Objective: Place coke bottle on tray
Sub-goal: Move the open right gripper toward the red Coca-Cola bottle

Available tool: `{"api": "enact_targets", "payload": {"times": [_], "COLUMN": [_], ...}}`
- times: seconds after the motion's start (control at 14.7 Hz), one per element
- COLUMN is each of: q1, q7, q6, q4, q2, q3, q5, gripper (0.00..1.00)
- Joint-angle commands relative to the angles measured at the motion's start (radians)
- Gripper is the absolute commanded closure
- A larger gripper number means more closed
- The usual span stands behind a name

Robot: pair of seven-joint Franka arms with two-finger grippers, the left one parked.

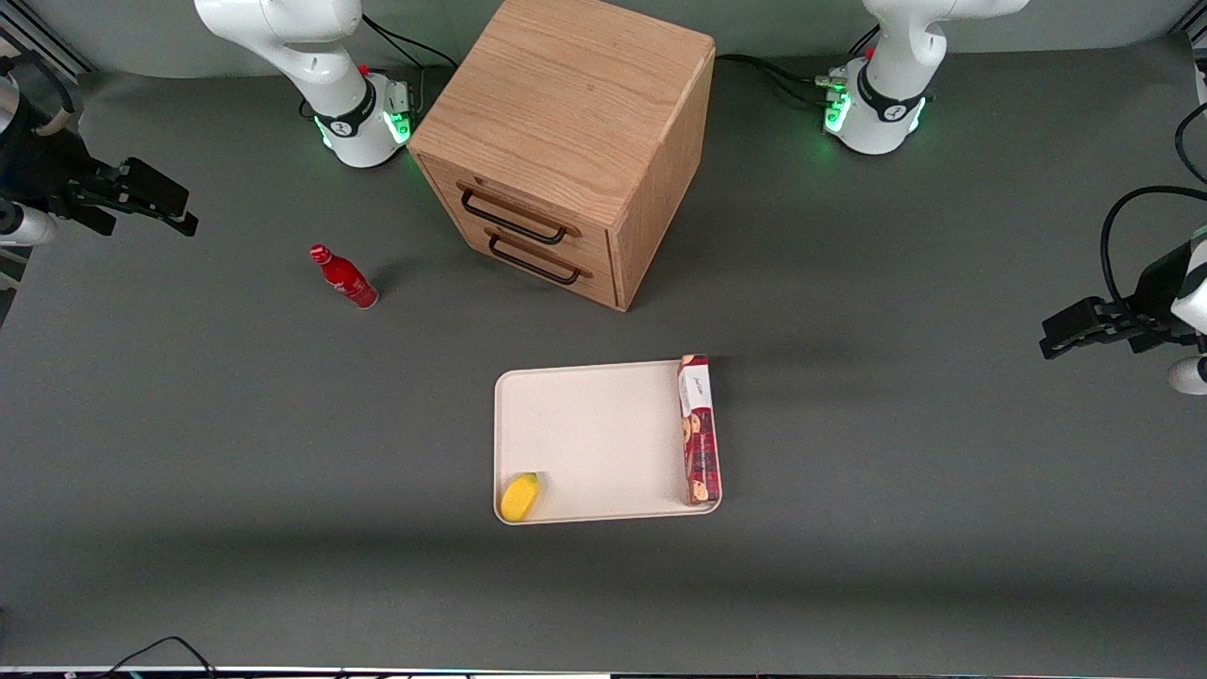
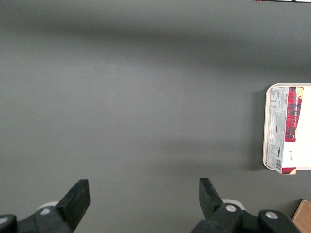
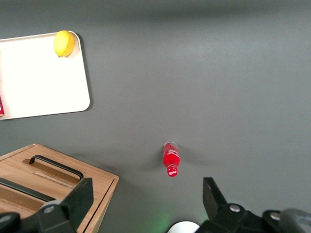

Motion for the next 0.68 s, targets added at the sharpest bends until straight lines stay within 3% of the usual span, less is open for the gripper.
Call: {"api": "enact_targets", "payload": {"times": [0.0, 0.34, 0.48, 0.61], "q1": [0.004, 0.004, 0.004, 0.004], "q7": [0.016, 0.002, 0.008, 0.015], "q6": [-0.026, -0.064, 0.026, 0.217], "q4": [0.027, -0.091, -0.251, -0.513], "q2": [0.005, -0.001, -0.047, -0.169], "q3": [-0.003, -0.003, -0.002, 0.000], "q5": [0.002, -0.001, -0.001, -0.001], "gripper": [0.00, 0.00, 0.00, 0.00]}}
